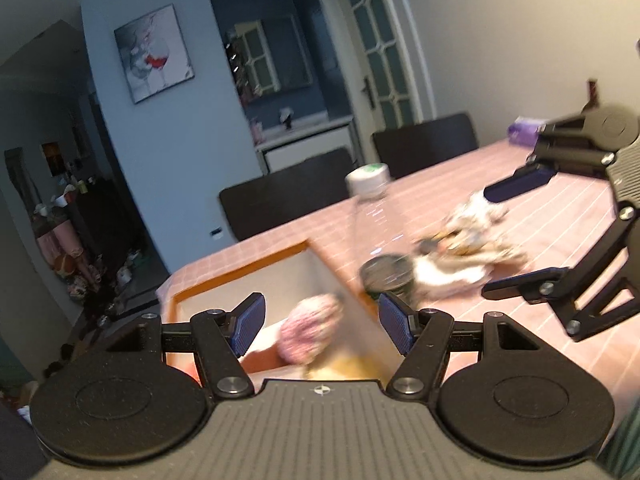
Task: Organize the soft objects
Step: 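Withdraw both open grippers from the box back toward the table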
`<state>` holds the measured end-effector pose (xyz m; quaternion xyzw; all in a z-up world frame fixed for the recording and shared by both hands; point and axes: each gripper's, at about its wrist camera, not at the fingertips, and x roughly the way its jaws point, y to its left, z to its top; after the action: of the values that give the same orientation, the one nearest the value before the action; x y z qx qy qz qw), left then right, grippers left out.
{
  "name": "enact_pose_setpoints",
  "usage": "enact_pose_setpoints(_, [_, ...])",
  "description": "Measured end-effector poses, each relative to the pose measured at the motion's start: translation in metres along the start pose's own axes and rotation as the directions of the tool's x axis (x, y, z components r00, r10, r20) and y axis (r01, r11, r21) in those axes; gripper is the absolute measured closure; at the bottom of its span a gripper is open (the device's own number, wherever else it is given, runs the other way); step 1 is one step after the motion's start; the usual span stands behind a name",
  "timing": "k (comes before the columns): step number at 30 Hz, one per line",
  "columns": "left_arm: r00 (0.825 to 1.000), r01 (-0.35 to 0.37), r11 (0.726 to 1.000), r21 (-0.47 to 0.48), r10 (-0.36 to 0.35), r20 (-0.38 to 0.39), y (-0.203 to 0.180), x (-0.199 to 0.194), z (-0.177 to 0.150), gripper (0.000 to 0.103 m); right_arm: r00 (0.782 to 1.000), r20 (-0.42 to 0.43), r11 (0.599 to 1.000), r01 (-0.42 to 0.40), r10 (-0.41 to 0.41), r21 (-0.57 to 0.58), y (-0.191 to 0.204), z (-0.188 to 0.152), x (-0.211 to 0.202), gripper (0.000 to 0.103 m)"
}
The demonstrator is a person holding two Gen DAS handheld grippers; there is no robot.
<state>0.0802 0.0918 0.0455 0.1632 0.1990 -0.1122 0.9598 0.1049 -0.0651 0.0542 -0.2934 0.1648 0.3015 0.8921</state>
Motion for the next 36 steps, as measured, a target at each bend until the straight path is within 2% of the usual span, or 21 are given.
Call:
enact_pose_setpoints(3, [0.998,0.046,0.999,-0.006,-0.046,0.050,-0.021,-0.008,0.005,0.027,1.000,-0.013,0.997,0.024,-0.023,0.071,-0.015,-0.018,-0.010,0.032])
enact_pose_setpoints(7, [0.989,0.109,0.994,-0.020,-0.107,0.101,-0.050,-0.010,0.012,0.027,0.998,-0.051,0.987,0.047,-0.040,0.156,-0.034,-0.043,-0.019,0.023])
enact_pose_setpoints(11, [0.983,0.146,0.989,-0.001,-0.145,0.108,-0.078,0.000,0.019,0.027,0.992,-0.118,0.978,0.071,-0.049,0.196,-0.052,-0.068,-0.021,0.023])
enact_pose_setpoints(21, [0.973,0.230,0.966,-0.118,-0.230,0.017,-0.118,0.070,0.028,0.027,0.953,-0.298,0.928,0.156,-0.051,0.339,-0.108,-0.131,-0.006,0.021])
enact_pose_setpoints(29, [0.971,0.222,0.963,-0.151,-0.233,-0.057,-0.142,0.118,0.022,0.027,0.919,-0.389,0.876,0.243,-0.070,0.417,-0.152,-0.168,0.031,0.020])
enact_pose_setpoints(33, [0.971,0.206,0.963,-0.171,-0.223,-0.084,-0.148,0.136,0.016,0.027,0.912,-0.409,0.873,0.229,-0.037,0.430,-0.160,-0.179,0.051,0.020])
enact_pose_setpoints(36, [0.968,0.202,0.963,-0.177,-0.223,-0.112,-0.151,0.151,0.012,0.027,0.913,-0.408,0.887,0.203,-0.018,0.416,-0.157,-0.181,0.063,0.020])
